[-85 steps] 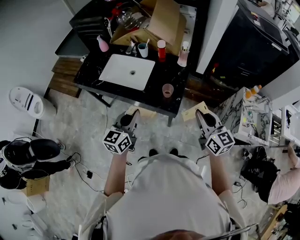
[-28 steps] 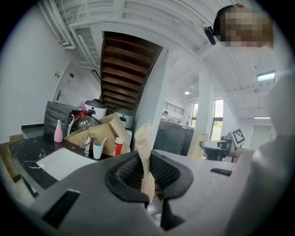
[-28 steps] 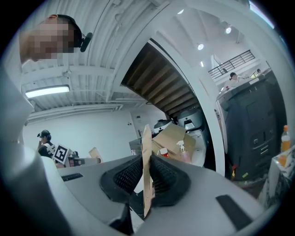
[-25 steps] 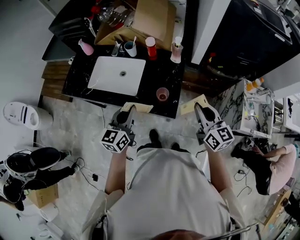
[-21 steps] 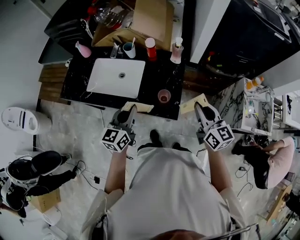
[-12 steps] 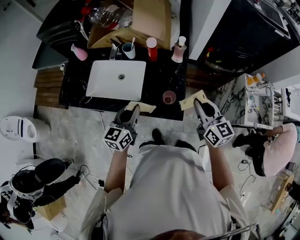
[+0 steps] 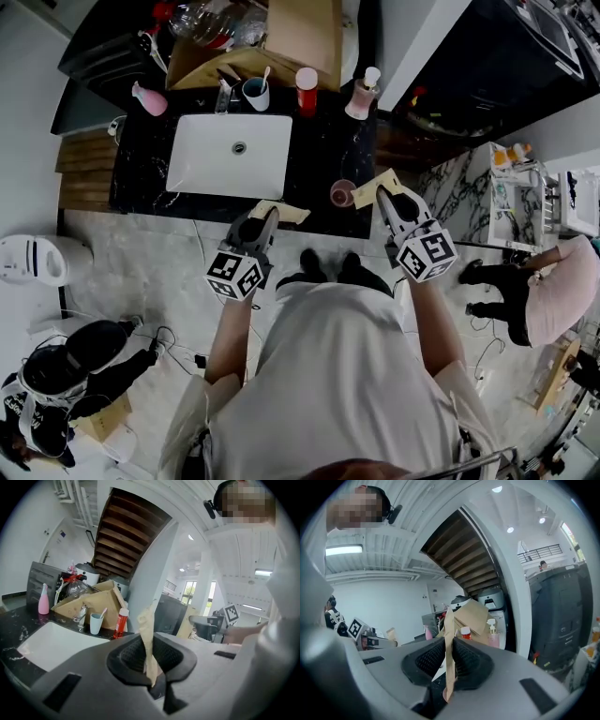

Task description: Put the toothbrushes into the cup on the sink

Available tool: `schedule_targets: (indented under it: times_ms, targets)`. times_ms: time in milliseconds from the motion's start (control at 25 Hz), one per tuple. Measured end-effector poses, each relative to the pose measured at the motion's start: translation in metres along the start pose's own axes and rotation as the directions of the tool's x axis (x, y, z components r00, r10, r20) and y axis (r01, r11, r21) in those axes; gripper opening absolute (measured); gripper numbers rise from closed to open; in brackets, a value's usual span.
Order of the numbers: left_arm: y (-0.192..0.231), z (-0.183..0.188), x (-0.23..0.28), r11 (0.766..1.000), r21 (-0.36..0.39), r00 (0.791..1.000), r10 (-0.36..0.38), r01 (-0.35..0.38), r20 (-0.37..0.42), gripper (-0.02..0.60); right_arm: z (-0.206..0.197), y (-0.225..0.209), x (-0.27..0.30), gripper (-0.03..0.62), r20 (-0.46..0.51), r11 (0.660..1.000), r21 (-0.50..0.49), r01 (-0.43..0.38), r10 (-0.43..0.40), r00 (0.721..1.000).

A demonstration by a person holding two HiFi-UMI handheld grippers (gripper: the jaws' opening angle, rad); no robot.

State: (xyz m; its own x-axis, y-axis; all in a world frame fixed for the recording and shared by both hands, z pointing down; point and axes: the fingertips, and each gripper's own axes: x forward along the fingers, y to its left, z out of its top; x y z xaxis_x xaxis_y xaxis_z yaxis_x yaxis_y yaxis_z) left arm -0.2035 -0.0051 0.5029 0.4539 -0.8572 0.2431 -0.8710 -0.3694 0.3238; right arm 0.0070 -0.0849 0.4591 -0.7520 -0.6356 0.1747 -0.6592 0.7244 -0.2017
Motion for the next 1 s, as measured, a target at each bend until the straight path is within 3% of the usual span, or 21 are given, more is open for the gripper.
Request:
schedule_targets:
  times_ms: [1000]
  targets:
    - [0.015, -0.020, -0.010, 0.977, -0.087, 0.981, 0.193, -0.194, -0.021, 0.033, -0.103, -0.031, 0.065, 0.067, -0.189, 0.998, 0.006, -0.055, 0.055, 0.980]
